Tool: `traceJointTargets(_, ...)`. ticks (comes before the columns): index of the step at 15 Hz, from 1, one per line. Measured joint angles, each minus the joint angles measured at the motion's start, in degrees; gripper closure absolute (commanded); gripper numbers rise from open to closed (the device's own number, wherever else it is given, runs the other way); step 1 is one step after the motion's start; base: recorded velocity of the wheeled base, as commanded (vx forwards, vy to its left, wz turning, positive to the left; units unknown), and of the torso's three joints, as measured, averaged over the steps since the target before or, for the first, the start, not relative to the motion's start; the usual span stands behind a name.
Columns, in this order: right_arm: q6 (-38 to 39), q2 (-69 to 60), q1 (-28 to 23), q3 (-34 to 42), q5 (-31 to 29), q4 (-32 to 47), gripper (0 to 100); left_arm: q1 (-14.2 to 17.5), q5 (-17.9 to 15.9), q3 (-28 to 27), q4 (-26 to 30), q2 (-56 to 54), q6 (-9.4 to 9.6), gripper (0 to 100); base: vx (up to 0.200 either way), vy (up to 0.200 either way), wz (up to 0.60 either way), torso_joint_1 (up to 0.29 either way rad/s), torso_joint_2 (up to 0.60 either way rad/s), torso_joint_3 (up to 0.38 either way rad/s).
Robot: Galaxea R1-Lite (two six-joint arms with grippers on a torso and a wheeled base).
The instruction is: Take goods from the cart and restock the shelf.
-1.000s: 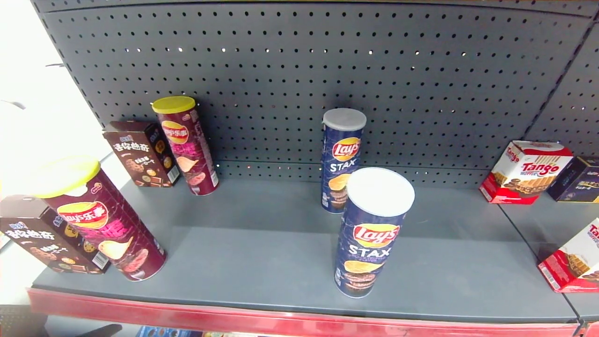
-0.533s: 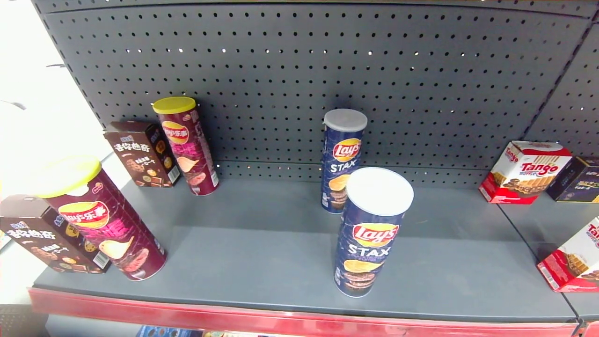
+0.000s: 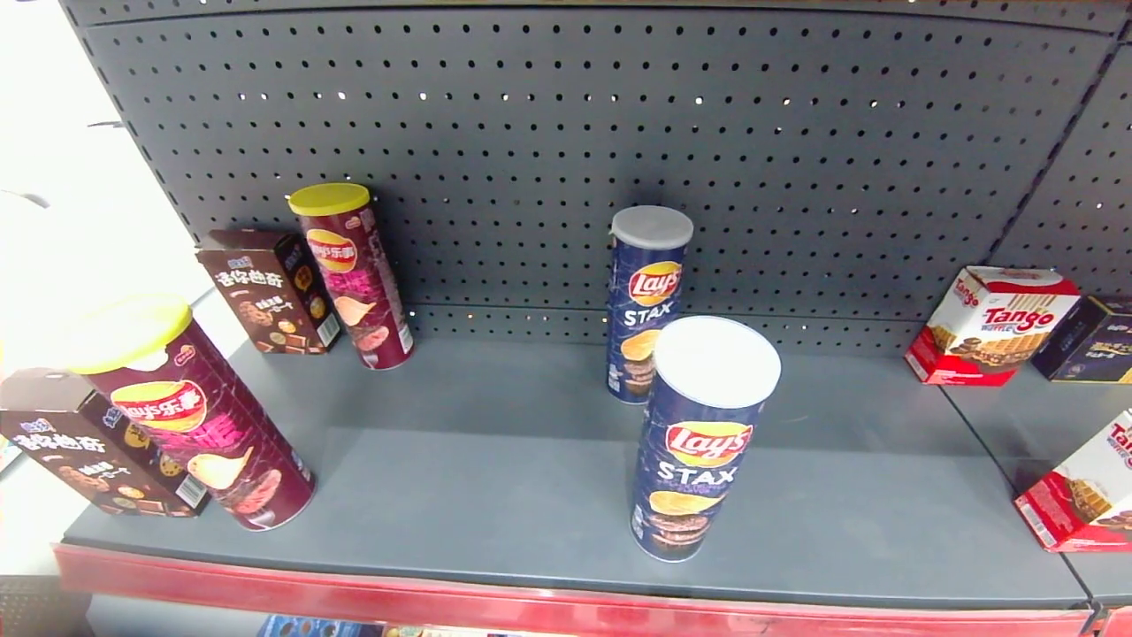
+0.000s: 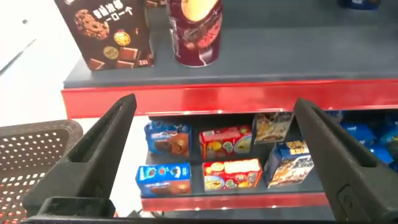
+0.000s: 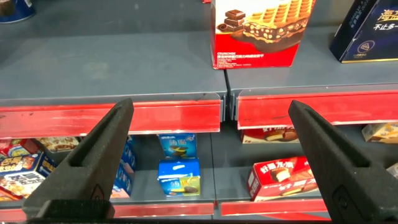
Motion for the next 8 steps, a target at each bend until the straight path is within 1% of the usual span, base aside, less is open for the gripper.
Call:
traceJointTargets(2,0.00,0.00,0.00,0.00,0.00,0.00,0,0.10,-0.24,0.00,-0.01,-0.66,0.06,0,0.000,0.000,0.00,0.000,0.00,0.000)
traceJointTargets(3,0.00,0.00,0.00,0.00,0.00,0.00,0,0.10,-1.50,0.00,-0.04,-0.84,1.10,0,0.000,0.000,0.00,0.000,0.00,0.000)
traceJointTargets(4,0.00,0.00,0.00,0.00,0.02,0.00,0,0.11,-1.78,0.00,-0.01,-0.94,1.51,0,0.000,0.000,0.00,0.000,0.00,0.000)
traceJointTargets(5,-0.02,0.00,0.00,0.00,0.00,0.00,0,0.16,-1.37,0.00,0.05,-0.98,1.24,0,0.000,0.000,0.00,0.000,0.00,0.000)
traceJointTargets(6,0.00,0.00,0.00,0.00,0.02,0.00,0,0.20,1.69,0.00,0.77,-1.02,0.50,0,0.000,0.000,0.00,0.000,0.00,0.000)
traceJointTargets(7,0.00,0.00,0.00,0.00,0.00,0.00,0,0.20,8.80,0.00,1.77,-1.02,-0.54,0,0.000,0.000,0.00,0.000,0.00,0.000)
traceJointTargets(8,-0.02,0.00,0.00,0.00,0.00,0.00,0,0.20,12.91,0.00,2.16,-1.02,-1.00,0,0.000,0.000,0.00,0.000,0.00,0.000)
